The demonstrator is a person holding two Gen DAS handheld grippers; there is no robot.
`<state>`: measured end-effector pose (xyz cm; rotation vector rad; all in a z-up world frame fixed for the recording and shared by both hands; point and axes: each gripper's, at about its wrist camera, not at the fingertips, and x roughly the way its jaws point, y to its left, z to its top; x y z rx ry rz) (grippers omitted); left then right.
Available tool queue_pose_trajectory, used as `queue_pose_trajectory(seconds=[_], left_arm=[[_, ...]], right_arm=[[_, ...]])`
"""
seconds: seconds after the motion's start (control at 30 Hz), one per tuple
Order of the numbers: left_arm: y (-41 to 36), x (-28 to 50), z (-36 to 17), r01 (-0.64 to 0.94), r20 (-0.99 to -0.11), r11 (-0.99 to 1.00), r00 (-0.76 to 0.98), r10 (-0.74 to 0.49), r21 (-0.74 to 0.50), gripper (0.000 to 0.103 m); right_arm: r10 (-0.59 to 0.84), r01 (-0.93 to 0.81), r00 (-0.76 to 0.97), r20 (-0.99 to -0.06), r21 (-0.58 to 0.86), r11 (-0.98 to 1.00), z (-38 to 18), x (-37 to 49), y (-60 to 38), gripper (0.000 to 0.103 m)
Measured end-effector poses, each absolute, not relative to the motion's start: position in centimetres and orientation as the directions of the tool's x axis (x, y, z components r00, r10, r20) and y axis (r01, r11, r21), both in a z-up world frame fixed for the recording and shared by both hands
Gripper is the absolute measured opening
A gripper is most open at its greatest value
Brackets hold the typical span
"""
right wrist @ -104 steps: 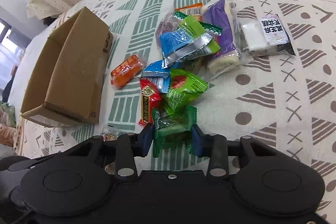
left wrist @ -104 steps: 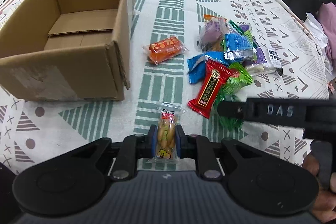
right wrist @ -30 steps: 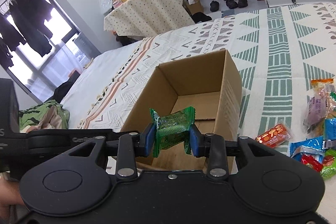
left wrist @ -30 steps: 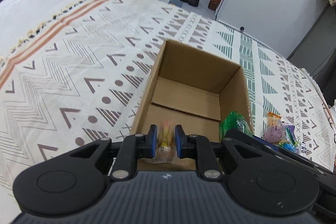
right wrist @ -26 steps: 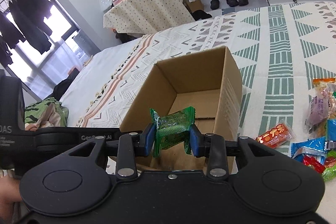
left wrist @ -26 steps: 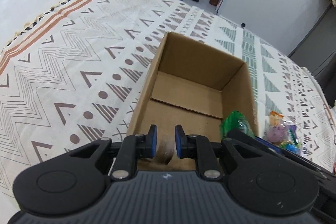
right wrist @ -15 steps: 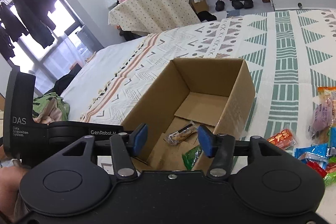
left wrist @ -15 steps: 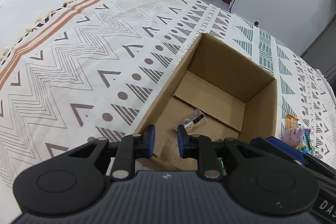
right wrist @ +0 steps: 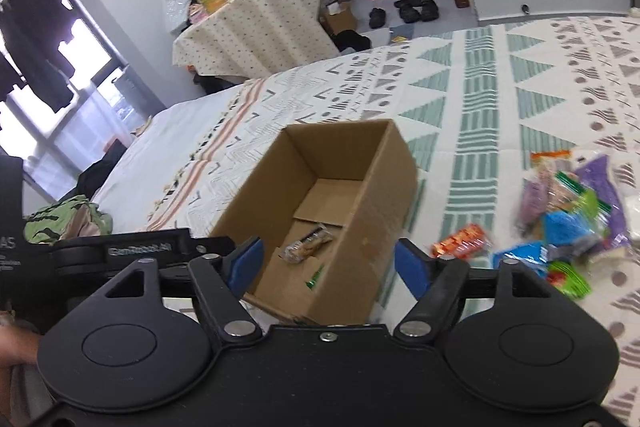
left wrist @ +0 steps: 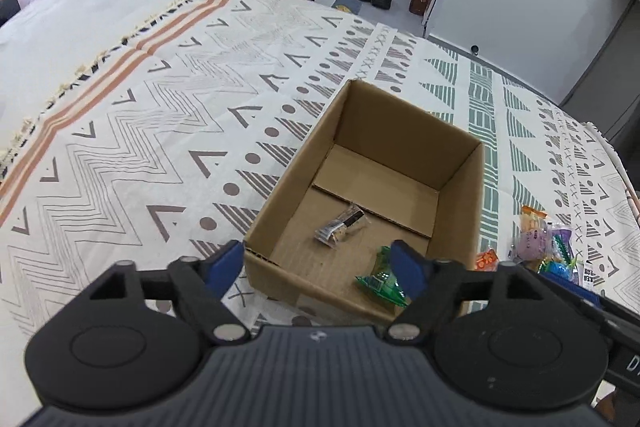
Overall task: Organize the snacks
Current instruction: 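Move both tools back toward the snack pile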
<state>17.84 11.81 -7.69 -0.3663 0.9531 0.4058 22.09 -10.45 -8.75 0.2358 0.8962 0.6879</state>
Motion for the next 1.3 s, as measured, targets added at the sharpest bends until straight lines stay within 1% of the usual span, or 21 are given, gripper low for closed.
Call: queue_pose_trajectory(seconds=[0.13, 0.17, 0.23, 0.3, 0.4, 0.57, 0.67, 0.83, 0.97, 1.1, 1.3], left_arm=[[10.5, 17.6, -7.4, -0.478, -0.849, 0.871, 0.501, 0.168, -0.11, 0.085], [10.2, 17.4, -7.3, -0.475, -0.85, 0.873, 0.5, 0.165, -0.11, 0.085], [9.5, 17.0, -7.0, -0.468, -0.849, 0.875, 0.506, 0.155, -0.119, 0.085], [8.8, 16.7, -6.7, -0.458, -0.847, 0.879, 0.512, 0.141, -0.131, 0.093], [7.6, 16.5, -6.2, -0.443, -0.852, 0.89, 0.503, 0.148, -0.107, 0.095], [6.1, 16.5, -5.2, -0.44, -0.85, 0.893, 0.504, 0.155, -0.097, 0.096], [5.1, 16.4, -4.2, -0.435, -0.837, 0.895, 0.523, 0.162, -0.098, 0.103], [3.0, 16.3, -3.0, -0.423, -0.819, 0.899, 0.551, 0.158, -0.111, 0.103], [1.1, 16.4, -2.4, -0.396, -0.803, 0.91, 0.578, 0.145, -0.121, 0.103], [-0.5, 16.2, -1.8, -0.404, -0.78, 0.907, 0.604, 0.166, -0.12, 0.103], [-2.8, 16.6, -1.8, -0.403, -0.773, 0.909, 0.61, 0.177, -0.11, 0.103]], right_arm=[[0.617, -0.409, 0.456, -0.641, 0.465, 0.785, -8.3, 22.0, -12.1, 0.086], [0.611, -0.397, 0.461, -0.643, 0.467, 0.79, -8.2, 22.0, -12.4, 0.091], [0.599, -0.384, 0.473, -0.647, 0.461, 0.801, -8.0, 21.8, -13.0, 0.093], [0.576, -0.371, 0.475, -0.665, 0.442, 0.816, -8.0, 21.9, -13.6, 0.096], [0.564, -0.341, 0.485, -0.668, 0.45, 0.826, -8.1, 22.2, -14.6, 0.102], [0.562, -0.309, 0.505, -0.655, 0.471, 0.827, -7.1, 22.4, -16.8, 0.103], [0.561, -0.293, 0.524, -0.641, 0.483, 0.825, -6.6, 22.4, -18.3, 0.103], [0.55, -0.271, 0.566, -0.614, 0.491, 0.828, -5.9, 22.1, -21.0, 0.103], [0.57, -0.286, 0.573, -0.589, 0.509, 0.812, -5.4, 21.9, -22.5, 0.103], [0.572, -0.279, 0.582, -0.578, 0.519, 0.808, -5.2, 21.9, -24.0, 0.103], [0.561, -0.257, 0.603, -0.568, 0.528, 0.81, -5.3, 21.9, -26.3, 0.103]])
